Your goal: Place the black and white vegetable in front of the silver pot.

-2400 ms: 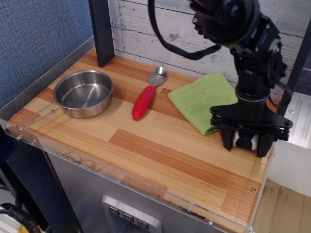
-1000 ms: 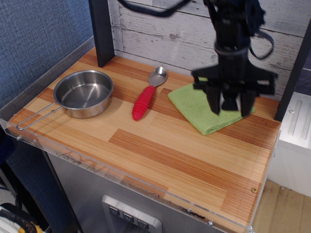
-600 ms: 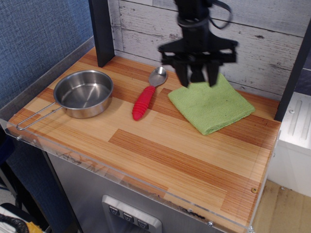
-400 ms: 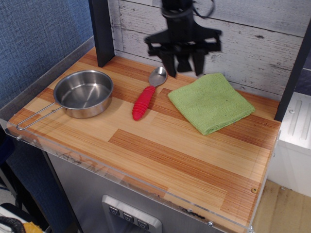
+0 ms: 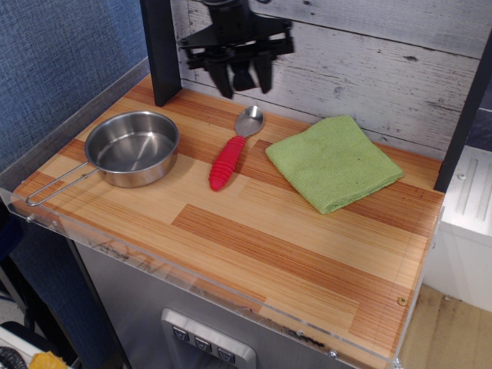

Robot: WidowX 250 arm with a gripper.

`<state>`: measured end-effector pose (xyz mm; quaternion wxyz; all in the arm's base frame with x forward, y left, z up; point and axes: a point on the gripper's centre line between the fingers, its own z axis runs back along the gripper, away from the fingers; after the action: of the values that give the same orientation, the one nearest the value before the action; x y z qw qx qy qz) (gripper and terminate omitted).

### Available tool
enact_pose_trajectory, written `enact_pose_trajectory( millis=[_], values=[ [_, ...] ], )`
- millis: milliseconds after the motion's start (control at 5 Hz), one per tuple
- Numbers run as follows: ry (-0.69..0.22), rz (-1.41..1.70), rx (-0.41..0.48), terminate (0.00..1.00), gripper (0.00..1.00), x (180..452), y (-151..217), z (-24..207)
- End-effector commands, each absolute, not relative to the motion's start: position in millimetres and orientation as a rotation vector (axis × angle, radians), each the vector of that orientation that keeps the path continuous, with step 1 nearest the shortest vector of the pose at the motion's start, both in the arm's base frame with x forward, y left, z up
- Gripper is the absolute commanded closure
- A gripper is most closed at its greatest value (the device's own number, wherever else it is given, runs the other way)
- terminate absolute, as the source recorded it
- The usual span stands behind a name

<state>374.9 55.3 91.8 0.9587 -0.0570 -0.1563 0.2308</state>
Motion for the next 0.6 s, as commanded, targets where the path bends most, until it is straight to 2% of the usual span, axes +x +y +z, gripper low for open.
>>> enact_pose_trajectory(
  millis=[0,400],
  values=[
    [-0.353,0.559,-0.062,0.0,1.0,364.7,114.9,95.3],
    [-0.339,0.635,-0.028,0.0,1.0,366.9,154.7,83.8]
  ],
)
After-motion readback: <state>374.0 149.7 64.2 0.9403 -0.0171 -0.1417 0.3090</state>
